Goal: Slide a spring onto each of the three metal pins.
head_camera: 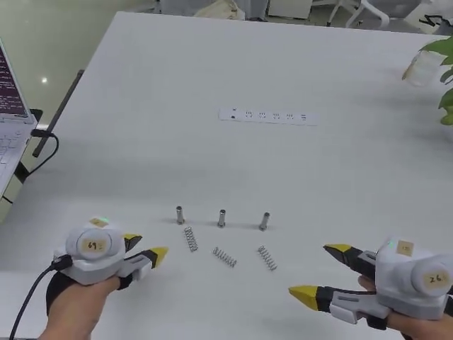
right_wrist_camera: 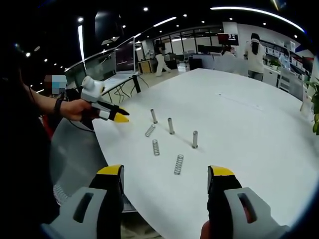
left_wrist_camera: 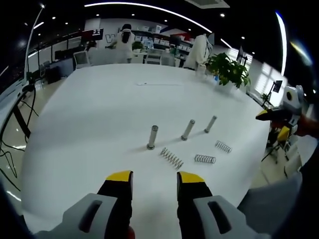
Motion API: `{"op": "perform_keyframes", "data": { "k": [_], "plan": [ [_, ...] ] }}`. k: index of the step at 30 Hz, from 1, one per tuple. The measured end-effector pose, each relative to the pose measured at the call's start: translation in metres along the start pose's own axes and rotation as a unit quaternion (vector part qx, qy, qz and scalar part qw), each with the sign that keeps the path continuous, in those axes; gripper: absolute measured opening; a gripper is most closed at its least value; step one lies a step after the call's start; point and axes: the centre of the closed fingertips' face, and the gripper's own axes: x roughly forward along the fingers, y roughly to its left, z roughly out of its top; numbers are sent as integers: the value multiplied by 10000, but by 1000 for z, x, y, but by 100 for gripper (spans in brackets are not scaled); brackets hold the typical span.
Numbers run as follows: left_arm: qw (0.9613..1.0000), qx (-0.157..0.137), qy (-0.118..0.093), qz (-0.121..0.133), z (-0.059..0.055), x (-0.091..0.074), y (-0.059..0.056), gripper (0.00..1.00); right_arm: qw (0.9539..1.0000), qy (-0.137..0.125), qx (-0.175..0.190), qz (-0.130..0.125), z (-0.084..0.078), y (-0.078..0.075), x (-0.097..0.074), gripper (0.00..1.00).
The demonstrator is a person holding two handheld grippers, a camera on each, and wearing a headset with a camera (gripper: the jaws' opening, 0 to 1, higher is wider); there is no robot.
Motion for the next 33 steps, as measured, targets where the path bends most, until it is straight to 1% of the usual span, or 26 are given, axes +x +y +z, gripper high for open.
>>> {"op": "perform_keyframes", "data": {
  "k": [3, 6, 9, 15, 19, 25, 27, 30, 33],
  "plan": [
    [10000, 14, -5, -62, 3, 6, -9, 28, 10000, -4, -6, 13, 0, 0, 0, 67],
    [9999, 16, 7, -110, 3, 9, -14, 28, 10000, 1, -11, 21, 0, 1, 0, 67],
    [9999, 12, 47, -149, 1, 14, -18, 28, 10000, -6, -5, 20, 0, 2, 0, 67],
    [9997, -6, 139, -203, -2, 24, -23, 27, 10000, -13, -6, 23, 0, 2, 0, 67],
    [9995, -61, 174, -237, -2, 30, -27, 26, 10000, -18, 1, 22, 0, 1, 0, 67],
    [9993, -158, 251, -222, -2, 43, -33, 25, 10000, -4, 2, 19, 0, 1, -2, 67],
    [9993, -163, 267, -195, -3, 47, -34, 25, 10000, -2, 8, 18, -1, 0, -2, 67],
    [9990, -247, 321, -168, -5, 52, -35, 24, 10000, 4, 12, 18, -1, 0, -4, 67],
    [9989, -226, 369, -166, -7, 56, -36, 24, 10000, 9, 13, 4, -1, -2, -5, 67]
  ]
}}
